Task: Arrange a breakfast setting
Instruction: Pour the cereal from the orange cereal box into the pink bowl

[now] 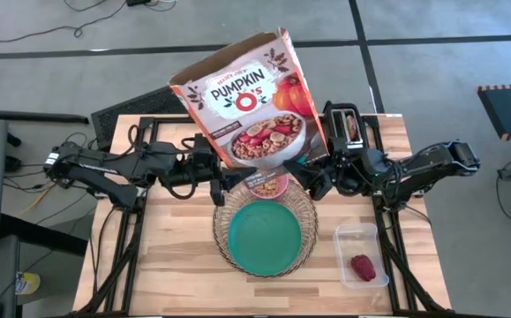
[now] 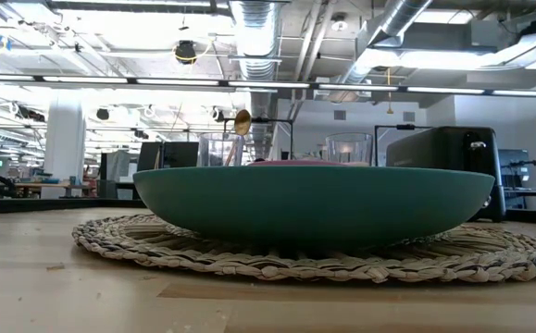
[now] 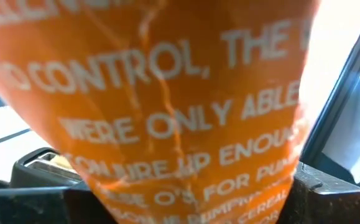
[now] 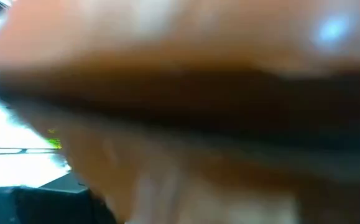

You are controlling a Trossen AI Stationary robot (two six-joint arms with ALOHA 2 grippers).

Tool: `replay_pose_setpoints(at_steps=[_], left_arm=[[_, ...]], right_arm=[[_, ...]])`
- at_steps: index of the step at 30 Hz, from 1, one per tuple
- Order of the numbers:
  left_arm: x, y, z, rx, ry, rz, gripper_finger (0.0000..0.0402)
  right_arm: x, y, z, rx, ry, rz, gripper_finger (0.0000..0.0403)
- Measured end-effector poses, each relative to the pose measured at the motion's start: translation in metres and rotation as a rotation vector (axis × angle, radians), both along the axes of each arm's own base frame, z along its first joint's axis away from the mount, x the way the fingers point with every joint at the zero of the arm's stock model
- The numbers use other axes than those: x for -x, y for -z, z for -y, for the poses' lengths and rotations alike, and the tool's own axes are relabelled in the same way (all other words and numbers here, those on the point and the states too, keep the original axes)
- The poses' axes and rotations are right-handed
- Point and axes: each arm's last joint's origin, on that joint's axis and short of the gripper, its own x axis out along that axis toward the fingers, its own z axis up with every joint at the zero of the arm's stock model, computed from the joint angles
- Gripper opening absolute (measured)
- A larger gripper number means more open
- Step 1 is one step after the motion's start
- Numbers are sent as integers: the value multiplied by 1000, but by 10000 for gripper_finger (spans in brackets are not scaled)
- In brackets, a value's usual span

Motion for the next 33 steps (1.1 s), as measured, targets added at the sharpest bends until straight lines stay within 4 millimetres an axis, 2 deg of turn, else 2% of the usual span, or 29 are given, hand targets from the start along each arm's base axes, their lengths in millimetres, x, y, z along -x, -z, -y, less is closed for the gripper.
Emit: replay_pose_setpoints(at_steps=[4, 9, 15, 18, 27, 33], left_arm=[[2, -2, 0, -15, -9, 3, 216], [15, -9, -3, -20, -20, 4, 216], [42, -15, -6, -23, -45, -54, 216], [60, -17, -11, -6, -118, -101, 216], [111, -9, -21, 84, -226, -276, 216], [135, 10, -27, 161, -370, -447, 216]], right_arm=[[2, -2, -1, 39, 24, -1, 370], [13, -8, 1, 70, 36, -38, 374], [35, -15, 5, 100, 36, -154, 373], [50, -20, 6, 108, 28, -179, 373], [77, -21, 7, 110, -9, -289, 372], [76, -14, 6, 87, -30, -354, 372]])
